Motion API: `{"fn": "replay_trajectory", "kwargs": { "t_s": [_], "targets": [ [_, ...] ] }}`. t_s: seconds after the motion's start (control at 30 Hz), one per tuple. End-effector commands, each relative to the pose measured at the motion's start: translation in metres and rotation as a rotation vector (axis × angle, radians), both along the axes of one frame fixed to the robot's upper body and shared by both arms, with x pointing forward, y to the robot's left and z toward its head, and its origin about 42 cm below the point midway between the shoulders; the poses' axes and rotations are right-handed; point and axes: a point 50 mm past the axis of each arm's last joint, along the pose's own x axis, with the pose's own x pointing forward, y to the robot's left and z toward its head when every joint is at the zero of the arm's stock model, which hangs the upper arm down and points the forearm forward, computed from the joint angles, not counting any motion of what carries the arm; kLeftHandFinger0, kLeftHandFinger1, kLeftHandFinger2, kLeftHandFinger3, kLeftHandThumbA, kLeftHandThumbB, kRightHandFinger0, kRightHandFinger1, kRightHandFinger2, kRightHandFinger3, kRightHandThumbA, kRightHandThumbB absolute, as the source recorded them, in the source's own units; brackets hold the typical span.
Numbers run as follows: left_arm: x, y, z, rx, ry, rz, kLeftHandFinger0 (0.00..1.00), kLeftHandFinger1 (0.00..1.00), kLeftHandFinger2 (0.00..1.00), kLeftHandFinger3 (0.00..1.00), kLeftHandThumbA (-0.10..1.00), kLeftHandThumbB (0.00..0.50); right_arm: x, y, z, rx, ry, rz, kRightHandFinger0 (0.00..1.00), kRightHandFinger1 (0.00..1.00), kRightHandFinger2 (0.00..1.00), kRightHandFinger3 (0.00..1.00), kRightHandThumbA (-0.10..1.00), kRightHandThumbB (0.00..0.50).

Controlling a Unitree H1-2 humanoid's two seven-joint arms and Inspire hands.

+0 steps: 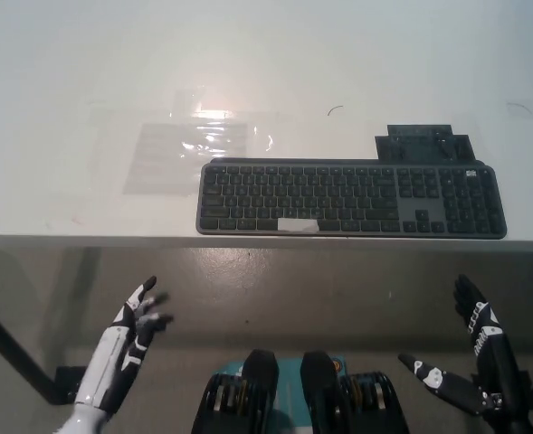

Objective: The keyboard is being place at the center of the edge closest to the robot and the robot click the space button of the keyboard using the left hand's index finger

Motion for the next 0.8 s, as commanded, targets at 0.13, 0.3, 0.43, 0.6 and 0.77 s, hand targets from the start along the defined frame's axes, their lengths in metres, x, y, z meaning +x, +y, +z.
{"fn": "replay_trajectory", "kwargs": {
  "t_s": [0.13,0.3,0.43,0.6,0.77],
  "targets": [
    [0.009,-0.025,0.081,0.442,-0.445,-0.052,0.00,0.06,0.30,1.00,1.00,0.433,0.003,-0.004,0.016,-0.034,-0.098,0.007,1.00,1.00,1.00,1.00,0.99,0.000],
    [0.028,-0.046,0.106,0.546,-0.462,-0.105,0.01,0.08,0.30,1.00,1.00,0.441,0.005,-0.003,0.018,-0.038,-0.099,0.015,1.00,1.00,1.00,1.00,1.00,0.000],
    [0.051,-0.065,0.121,0.566,-0.441,-0.154,0.00,0.00,0.17,1.00,1.00,0.444,0.007,-0.002,0.020,-0.041,-0.104,0.017,1.00,1.00,1.00,1.00,1.00,0.000],
    [0.079,-0.092,0.140,0.547,-0.373,-0.253,0.00,0.00,0.15,1.00,1.00,0.376,0.009,-0.002,0.023,-0.065,-0.105,0.018,1.00,1.00,1.00,1.00,1.00,0.000],
    [0.100,-0.108,0.152,0.548,-0.336,-0.277,0.00,0.00,0.22,1.00,1.00,0.310,0.010,0.000,0.027,-0.064,-0.102,0.017,1.00,1.00,1.00,1.00,1.00,0.000]
  ]
}}
